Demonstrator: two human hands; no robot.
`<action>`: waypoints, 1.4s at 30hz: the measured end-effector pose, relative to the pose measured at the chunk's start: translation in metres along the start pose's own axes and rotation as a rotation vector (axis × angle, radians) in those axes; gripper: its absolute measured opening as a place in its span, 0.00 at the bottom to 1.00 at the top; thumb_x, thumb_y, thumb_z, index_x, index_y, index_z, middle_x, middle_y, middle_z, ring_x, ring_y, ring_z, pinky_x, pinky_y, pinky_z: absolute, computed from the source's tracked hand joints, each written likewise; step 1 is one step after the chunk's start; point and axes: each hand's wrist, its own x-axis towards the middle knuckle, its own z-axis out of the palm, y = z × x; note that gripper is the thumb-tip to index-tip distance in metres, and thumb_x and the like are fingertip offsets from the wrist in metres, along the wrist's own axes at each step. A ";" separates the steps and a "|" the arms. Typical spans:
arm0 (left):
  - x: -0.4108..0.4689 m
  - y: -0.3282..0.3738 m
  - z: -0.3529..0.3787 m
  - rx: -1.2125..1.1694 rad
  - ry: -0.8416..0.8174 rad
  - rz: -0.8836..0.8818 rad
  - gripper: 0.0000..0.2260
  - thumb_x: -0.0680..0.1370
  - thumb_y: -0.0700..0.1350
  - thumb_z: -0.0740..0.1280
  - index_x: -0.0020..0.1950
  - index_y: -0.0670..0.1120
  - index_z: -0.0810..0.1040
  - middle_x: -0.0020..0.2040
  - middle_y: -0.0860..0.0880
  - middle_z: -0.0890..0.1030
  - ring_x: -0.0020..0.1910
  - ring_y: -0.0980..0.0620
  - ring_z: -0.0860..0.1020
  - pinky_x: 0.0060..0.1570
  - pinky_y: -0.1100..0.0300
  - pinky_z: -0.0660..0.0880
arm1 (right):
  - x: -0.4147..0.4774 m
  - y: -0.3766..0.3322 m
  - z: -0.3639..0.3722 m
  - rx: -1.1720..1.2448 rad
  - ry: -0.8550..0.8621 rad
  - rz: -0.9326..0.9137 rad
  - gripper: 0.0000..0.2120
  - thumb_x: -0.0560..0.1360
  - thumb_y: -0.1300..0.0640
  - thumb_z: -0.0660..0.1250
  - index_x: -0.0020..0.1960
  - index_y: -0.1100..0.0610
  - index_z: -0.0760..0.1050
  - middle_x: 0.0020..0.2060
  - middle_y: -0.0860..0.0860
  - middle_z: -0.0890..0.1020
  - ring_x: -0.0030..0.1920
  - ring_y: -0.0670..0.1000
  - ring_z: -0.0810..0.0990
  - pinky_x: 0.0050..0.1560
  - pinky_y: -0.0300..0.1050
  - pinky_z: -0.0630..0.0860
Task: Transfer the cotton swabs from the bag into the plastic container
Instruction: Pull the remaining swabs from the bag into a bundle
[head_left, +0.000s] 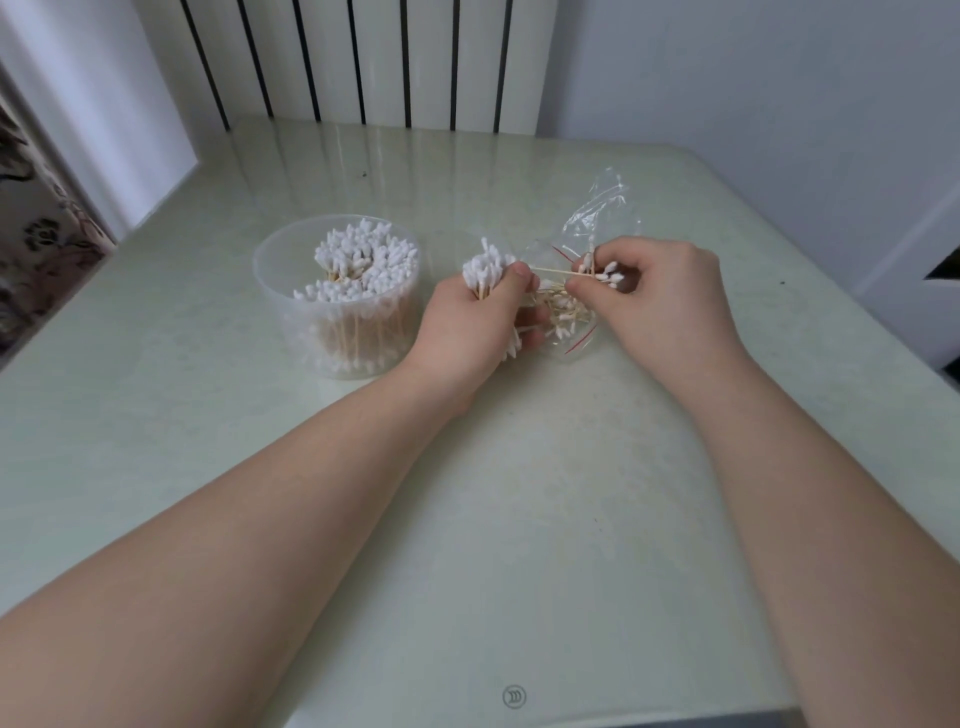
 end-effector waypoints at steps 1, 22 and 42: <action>0.000 0.000 0.000 0.015 0.006 0.011 0.09 0.83 0.41 0.64 0.44 0.42 0.78 0.38 0.47 0.80 0.36 0.49 0.81 0.40 0.55 0.81 | 0.000 0.000 -0.001 0.007 0.013 0.012 0.05 0.70 0.52 0.77 0.43 0.52 0.84 0.29 0.43 0.79 0.32 0.39 0.76 0.37 0.27 0.67; 0.000 -0.004 -0.003 0.294 0.051 0.284 0.10 0.82 0.49 0.65 0.46 0.46 0.83 0.37 0.49 0.83 0.39 0.52 0.82 0.48 0.51 0.80 | -0.002 -0.008 -0.006 0.362 -0.212 0.157 0.06 0.75 0.58 0.73 0.40 0.59 0.82 0.29 0.61 0.81 0.25 0.50 0.73 0.32 0.40 0.70; 0.002 0.000 -0.007 0.151 0.154 0.217 0.10 0.82 0.39 0.61 0.48 0.51 0.78 0.27 0.55 0.76 0.30 0.53 0.77 0.40 0.53 0.77 | -0.005 -0.006 -0.005 0.327 -0.313 0.151 0.09 0.75 0.58 0.73 0.42 0.65 0.80 0.32 0.62 0.81 0.27 0.51 0.74 0.36 0.44 0.72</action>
